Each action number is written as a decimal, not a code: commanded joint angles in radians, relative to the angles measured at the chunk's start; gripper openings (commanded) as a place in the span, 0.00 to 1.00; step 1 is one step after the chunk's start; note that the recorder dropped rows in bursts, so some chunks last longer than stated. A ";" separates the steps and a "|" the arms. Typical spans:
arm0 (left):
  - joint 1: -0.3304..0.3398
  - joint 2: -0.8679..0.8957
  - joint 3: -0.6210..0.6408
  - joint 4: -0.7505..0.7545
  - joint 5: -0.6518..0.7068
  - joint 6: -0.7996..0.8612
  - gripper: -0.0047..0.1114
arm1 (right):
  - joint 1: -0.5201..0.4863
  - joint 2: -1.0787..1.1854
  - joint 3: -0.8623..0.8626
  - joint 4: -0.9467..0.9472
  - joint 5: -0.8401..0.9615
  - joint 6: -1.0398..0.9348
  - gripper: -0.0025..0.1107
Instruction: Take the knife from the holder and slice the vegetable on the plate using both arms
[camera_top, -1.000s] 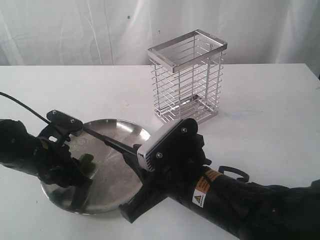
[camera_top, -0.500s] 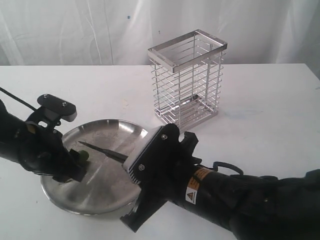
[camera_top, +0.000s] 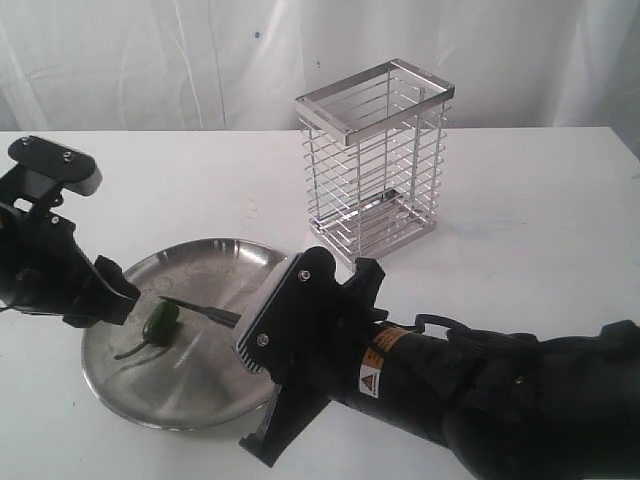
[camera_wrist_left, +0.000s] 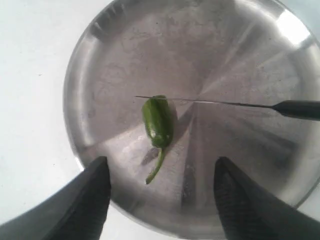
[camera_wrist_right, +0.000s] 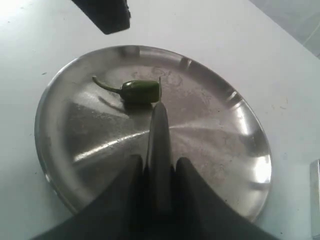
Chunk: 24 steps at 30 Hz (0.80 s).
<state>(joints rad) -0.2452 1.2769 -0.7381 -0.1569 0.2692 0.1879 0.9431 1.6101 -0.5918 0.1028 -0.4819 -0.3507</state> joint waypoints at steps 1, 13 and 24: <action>0.039 -0.013 -0.001 0.003 0.043 -0.009 0.59 | 0.003 -0.003 -0.001 0.010 -0.020 -0.012 0.02; 0.045 -0.013 0.010 0.003 0.034 -0.009 0.58 | 0.003 -0.003 -0.001 -0.018 -0.061 -0.003 0.02; 0.045 -0.013 0.010 0.003 0.030 -0.009 0.58 | 0.003 -0.003 -0.001 -0.054 -0.005 0.017 0.02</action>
<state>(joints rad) -0.2040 1.2721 -0.7341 -0.1527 0.2894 0.1879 0.9431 1.6101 -0.5918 0.0609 -0.4859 -0.3400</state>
